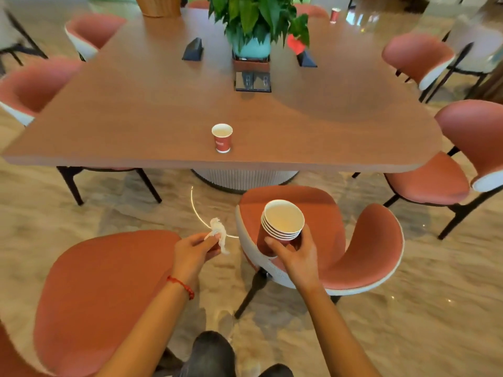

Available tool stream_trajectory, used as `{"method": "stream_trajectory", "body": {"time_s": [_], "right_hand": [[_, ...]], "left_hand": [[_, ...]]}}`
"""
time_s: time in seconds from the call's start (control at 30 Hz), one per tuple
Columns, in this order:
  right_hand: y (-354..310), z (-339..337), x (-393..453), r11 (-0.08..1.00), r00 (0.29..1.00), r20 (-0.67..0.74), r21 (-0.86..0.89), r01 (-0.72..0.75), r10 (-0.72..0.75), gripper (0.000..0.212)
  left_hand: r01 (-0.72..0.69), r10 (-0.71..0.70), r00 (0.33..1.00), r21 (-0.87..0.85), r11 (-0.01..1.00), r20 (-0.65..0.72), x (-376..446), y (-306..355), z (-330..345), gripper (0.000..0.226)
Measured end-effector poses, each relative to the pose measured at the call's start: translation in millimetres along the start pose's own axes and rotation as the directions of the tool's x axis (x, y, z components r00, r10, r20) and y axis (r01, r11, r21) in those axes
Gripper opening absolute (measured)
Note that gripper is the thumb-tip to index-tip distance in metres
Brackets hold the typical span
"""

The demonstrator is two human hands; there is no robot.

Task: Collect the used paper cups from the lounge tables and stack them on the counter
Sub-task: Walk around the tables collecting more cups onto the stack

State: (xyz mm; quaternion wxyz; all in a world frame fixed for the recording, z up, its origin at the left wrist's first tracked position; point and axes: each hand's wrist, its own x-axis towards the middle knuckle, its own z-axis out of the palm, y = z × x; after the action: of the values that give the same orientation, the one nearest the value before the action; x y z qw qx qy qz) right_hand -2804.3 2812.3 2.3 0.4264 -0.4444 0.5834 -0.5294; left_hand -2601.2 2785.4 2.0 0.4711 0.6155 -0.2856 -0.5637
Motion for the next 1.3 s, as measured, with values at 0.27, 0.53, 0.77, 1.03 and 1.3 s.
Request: {"method": "stream_trajectory", "body": {"time_s": [0.27, 0.53, 0.77, 1.03, 1.3], "right_hand": [[-8, 36, 85, 1.0, 0.999, 0.038, -0.002, 0.029, -0.029, 0.06], [-16, 96, 196, 1.0, 1.0, -0.011, -0.02, 0.01, -0.01, 0.053], [-13, 134, 270, 1.0, 1.0, 0.001, 0.008, -0.007, 0.007, 0.057], [-6, 166, 341, 0.997, 0.997, 0.075, 0.08, 0.01, -0.016, 0.056], [8, 191, 391, 0.997, 0.995, 0.1, 0.072, 0.005, -0.012, 0.057]], "left_hand": [[0.01, -0.012, 0.999, -0.068, 0.998, -0.035, 79, 28, 10, 0.006], [0.032, -0.033, 0.999, -0.064, 0.997, -0.01, 188, 77, 14, 0.006], [0.053, -0.055, 0.998, -0.057, 0.997, -0.024, 247, 93, 19, 0.009], [0.074, -0.082, 0.987, -0.062, 0.995, -0.135, 285, 95, 25, 0.01], [0.109, -0.117, 0.977, -0.054, 0.993, -0.179, 310, 93, 27, 0.016]]}}
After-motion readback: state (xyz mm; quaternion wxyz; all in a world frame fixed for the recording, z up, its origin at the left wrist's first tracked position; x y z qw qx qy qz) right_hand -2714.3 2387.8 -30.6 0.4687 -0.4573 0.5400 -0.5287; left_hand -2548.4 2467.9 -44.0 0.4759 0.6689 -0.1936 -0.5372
